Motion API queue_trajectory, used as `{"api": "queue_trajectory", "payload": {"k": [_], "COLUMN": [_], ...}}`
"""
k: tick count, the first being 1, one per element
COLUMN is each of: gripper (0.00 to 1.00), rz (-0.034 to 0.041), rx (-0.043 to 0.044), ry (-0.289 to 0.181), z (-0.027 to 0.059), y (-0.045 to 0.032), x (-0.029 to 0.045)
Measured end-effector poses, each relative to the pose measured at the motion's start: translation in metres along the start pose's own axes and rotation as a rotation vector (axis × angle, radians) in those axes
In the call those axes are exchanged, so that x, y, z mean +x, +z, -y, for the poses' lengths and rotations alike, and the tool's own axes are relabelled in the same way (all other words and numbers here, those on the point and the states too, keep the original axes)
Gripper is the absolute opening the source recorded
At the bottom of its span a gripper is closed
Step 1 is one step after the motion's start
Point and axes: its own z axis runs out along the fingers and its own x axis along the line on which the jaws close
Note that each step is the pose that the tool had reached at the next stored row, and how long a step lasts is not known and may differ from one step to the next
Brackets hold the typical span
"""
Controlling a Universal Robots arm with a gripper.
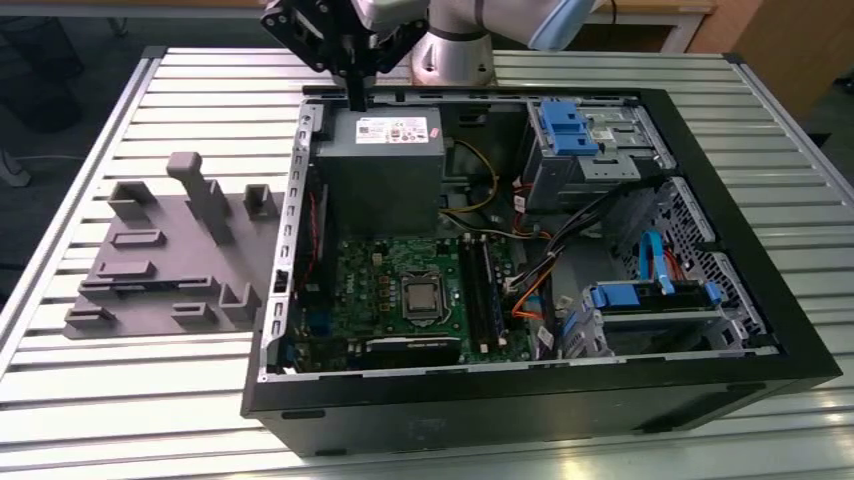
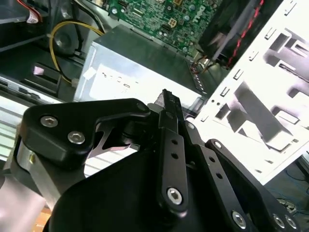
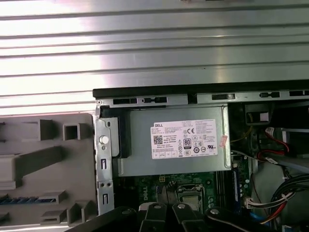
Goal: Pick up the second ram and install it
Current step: 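Reach for the second ram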
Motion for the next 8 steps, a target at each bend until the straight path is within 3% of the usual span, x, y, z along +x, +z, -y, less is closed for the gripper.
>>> {"api": "queue_trajectory", "payload": {"k": [8], "gripper": [0.11], "rz": [0.0000], "rx": [0.0000], "ry": [0.000], "z": [0.0013], "y": [-0.0004], "x": [0.0163]}}
